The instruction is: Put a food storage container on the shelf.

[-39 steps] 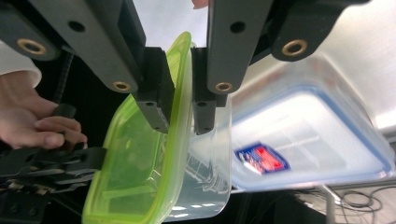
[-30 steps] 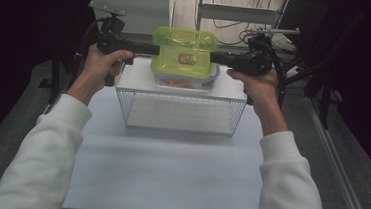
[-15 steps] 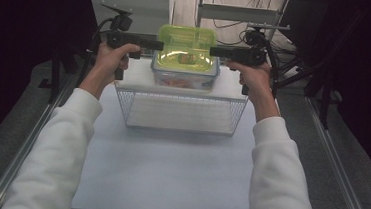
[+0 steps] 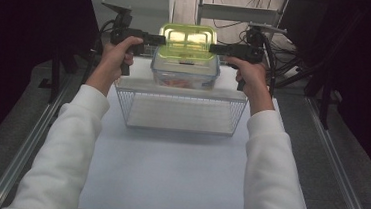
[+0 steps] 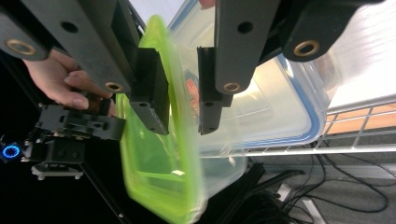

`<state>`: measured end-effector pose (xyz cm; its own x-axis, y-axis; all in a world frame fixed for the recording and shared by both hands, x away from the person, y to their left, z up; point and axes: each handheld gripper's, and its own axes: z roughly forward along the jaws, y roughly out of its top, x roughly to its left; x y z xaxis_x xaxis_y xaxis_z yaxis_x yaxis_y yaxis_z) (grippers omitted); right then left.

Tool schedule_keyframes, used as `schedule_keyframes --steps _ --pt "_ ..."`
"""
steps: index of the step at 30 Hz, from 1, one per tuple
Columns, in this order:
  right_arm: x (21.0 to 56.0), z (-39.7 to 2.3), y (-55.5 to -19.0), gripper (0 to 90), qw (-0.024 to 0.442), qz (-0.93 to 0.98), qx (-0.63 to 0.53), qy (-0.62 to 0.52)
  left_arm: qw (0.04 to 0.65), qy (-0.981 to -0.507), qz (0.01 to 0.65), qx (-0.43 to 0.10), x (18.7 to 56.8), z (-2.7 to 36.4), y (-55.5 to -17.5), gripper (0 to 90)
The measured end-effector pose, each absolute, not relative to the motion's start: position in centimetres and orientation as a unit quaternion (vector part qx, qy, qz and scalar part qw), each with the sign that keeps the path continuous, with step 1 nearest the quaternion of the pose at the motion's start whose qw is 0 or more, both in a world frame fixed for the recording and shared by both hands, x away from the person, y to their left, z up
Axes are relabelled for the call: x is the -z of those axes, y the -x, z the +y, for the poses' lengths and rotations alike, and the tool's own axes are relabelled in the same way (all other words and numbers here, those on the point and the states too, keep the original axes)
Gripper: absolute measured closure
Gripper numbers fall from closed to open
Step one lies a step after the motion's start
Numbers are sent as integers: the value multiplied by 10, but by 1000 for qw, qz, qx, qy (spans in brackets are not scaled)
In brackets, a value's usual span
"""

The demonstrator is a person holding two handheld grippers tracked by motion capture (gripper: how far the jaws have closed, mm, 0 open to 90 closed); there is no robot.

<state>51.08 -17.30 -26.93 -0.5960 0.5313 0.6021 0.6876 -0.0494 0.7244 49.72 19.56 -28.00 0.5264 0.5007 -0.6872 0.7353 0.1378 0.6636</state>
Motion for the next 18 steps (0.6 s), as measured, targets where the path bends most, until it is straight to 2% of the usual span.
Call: schedule_keyframes --steps 8,11,15,18 --pt "275 -174 -517 713 93 -667 581 457 587 -644 478 112 287 196 -505 671" --pt "275 -175 -516 703 102 -668 576 460 586 -643 481 108 288 195 -506 600" --pt "274 -176 -516 604 104 -674 569 459 582 -645 485 98 291 193 -508 518" --pt "273 -175 -515 512 86 -685 559 459 588 -639 488 82 290 194 -508 423"
